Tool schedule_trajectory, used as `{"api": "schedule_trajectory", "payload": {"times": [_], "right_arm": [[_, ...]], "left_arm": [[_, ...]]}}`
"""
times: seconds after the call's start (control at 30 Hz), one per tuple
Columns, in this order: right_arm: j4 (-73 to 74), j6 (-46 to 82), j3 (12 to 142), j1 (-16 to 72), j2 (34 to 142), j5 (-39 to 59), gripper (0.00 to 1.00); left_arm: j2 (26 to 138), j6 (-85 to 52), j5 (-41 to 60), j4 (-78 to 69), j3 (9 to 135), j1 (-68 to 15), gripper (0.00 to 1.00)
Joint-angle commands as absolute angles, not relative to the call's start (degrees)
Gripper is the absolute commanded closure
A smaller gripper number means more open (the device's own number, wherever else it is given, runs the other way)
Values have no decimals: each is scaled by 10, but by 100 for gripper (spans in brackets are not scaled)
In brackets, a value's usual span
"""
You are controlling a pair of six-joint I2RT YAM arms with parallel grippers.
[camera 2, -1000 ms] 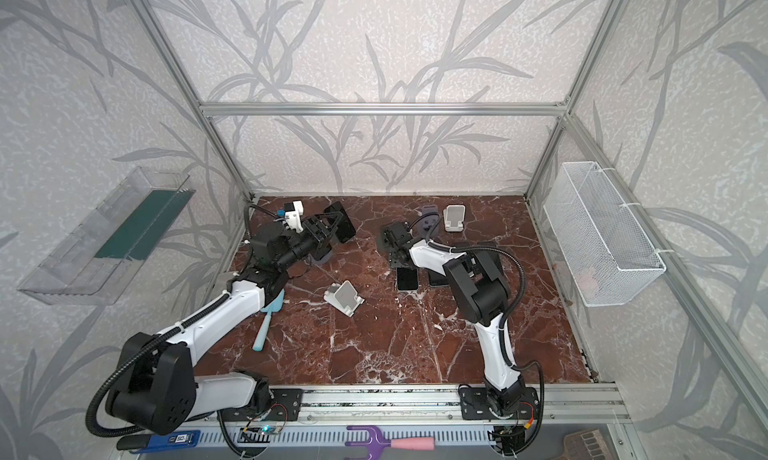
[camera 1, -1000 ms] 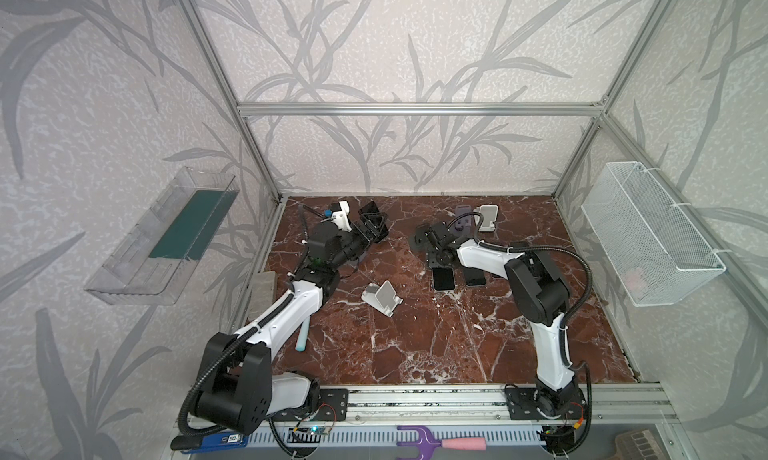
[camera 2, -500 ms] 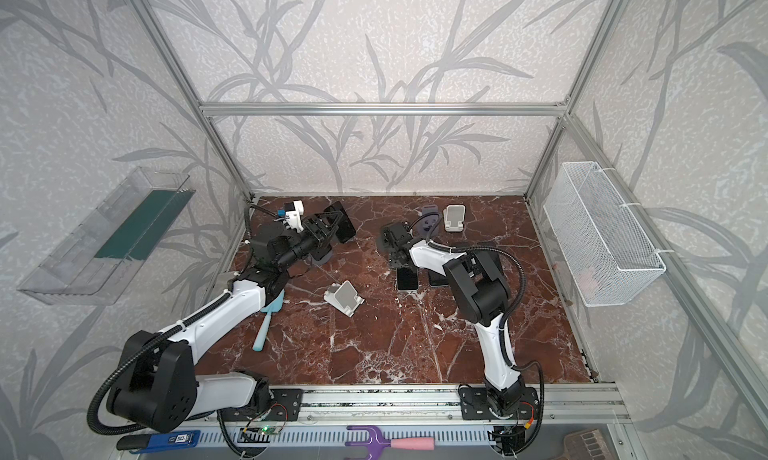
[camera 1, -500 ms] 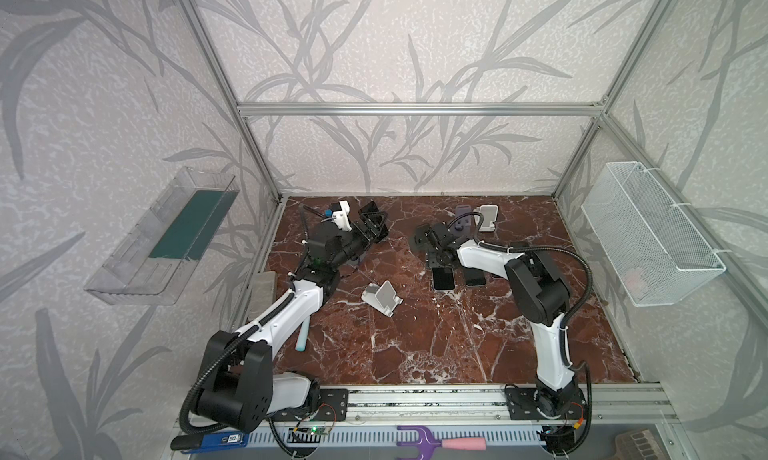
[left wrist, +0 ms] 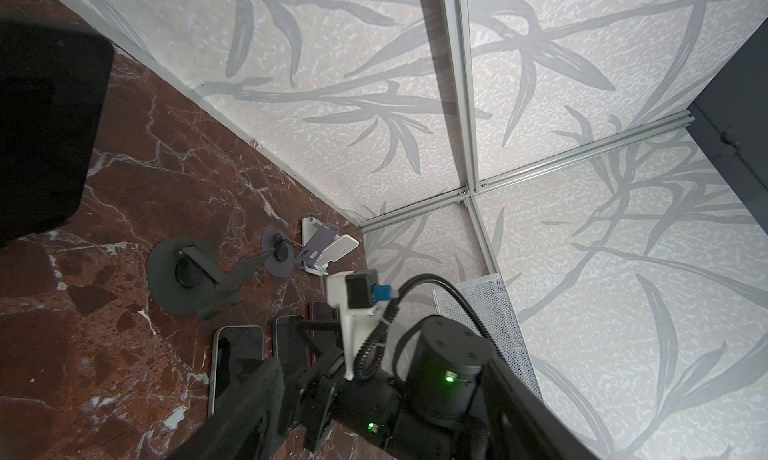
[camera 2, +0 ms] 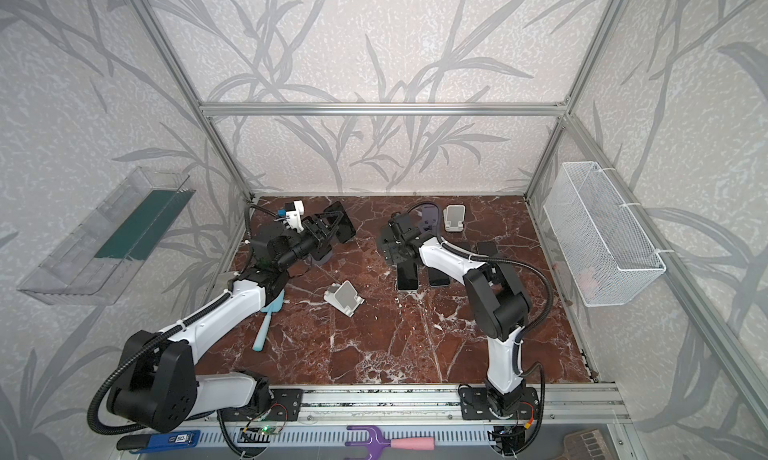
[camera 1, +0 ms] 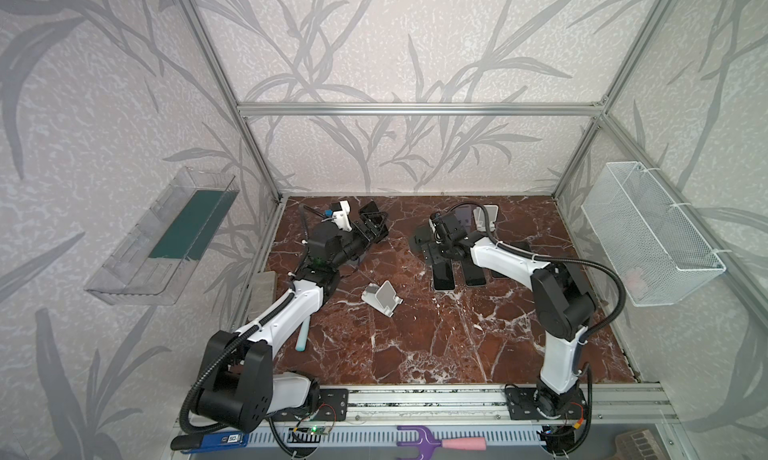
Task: Remove the phone from the phone stand
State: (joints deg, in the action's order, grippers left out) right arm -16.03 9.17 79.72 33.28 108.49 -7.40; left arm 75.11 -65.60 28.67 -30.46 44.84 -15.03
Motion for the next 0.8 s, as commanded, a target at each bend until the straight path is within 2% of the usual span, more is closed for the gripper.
{"api": "schedule_trajectory", "payload": {"times": [0.0,0.23,0.43,0.63,0.77], "right_arm": [[-122,34,800,331,1052,-34,1],[-137,2,911,330,1136,-7,1],[-220,38,1039,329,1240,-67,1],[-194,53,1027,324,1259,-79,1],[-163,68,1010,310,1267,-19,4]], "left_arm": [[751,-662,296,-321,447,-148,24],[759,-662,297,-320,447,-148,24],[760,-656,297,-314,448,-147,24],[764,-656,298,-312,450,-147,24],[767,-665,305,-321,451,-146,24]]}}
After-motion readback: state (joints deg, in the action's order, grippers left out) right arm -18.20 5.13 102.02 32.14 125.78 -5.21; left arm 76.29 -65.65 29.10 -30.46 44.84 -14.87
